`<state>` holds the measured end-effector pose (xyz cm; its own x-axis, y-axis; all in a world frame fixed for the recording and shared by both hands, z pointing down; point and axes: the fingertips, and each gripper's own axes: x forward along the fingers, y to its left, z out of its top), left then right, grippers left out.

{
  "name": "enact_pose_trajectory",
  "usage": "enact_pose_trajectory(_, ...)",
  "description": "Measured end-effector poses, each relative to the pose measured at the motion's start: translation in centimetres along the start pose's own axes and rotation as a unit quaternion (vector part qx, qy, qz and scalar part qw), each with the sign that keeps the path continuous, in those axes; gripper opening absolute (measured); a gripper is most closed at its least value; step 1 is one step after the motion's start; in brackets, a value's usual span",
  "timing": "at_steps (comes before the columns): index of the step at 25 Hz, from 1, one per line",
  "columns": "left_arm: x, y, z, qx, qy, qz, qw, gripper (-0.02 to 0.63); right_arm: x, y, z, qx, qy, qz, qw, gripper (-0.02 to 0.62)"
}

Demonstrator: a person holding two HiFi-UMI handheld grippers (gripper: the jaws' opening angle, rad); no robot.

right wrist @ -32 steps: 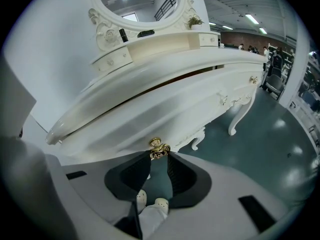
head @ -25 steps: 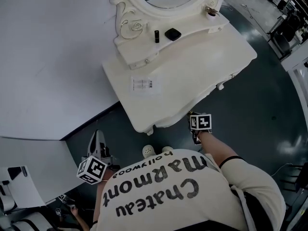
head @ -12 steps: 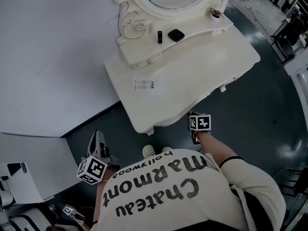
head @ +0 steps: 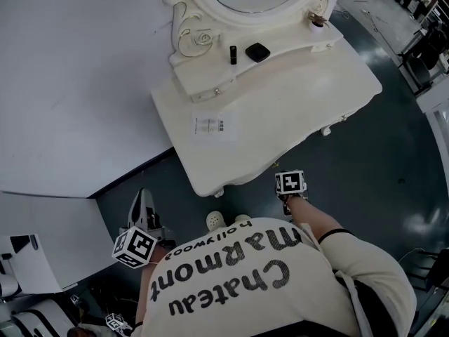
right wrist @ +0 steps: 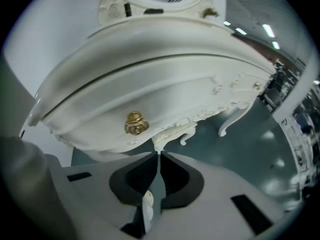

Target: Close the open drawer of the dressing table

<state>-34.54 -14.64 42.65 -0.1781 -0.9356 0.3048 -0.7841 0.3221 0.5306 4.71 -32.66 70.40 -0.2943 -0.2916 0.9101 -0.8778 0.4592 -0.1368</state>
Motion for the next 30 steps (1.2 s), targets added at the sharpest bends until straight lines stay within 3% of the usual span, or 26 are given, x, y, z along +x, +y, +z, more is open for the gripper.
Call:
enact_pose_trajectory(1, -0.1, -0.1, -0.1, 0.001, 0.001, 0.001, 1.0, 0.008, -0.2, -0.7, -0.5, 0.026, -0.006, 0.002, 1.0, 0.04)
enact_pose_trajectory(4, -0.4, -0.1, -0.1, 0.004, 0.001, 0.01, 0.9999, 0.008, -0.6, -0.3, -1.7, 0.078, -0.02, 0.063, 0.995, 0.04)
enact_pose_trajectory(8, -0.3, -0.3, -0.3, 0.002, 0.0, 0.015, 0.9999, 0.008, -0.4, 0.9, -0.5, 0.031, -0.043, 0.094, 0.994, 0.04)
enact_pose_trajectory(15, 0.0, -2.4, -1.9, 0.009, 0.013, 0.007, 0.9999, 0.008, -1.0, 3.0, 2.0, 0.026, -0.086, 0.145, 0.985, 0.04)
enact_pose_trajectory(25, -0.8, -4.6, -6.0, 0.011, 0.035, 0.004, 0.9993, 0.008, -3.1, 2.0, 2.1, 0.058, -0.132, 0.178, 0.973, 0.04)
enact_pose_trajectory(30, 0.0, -6.5, -7.2, 0.013, 0.045, -0.022, 0.9987, 0.008, -6.3, 1.6, 4.3, 0.139, -0.181, 0.177, 0.957, 0.041)
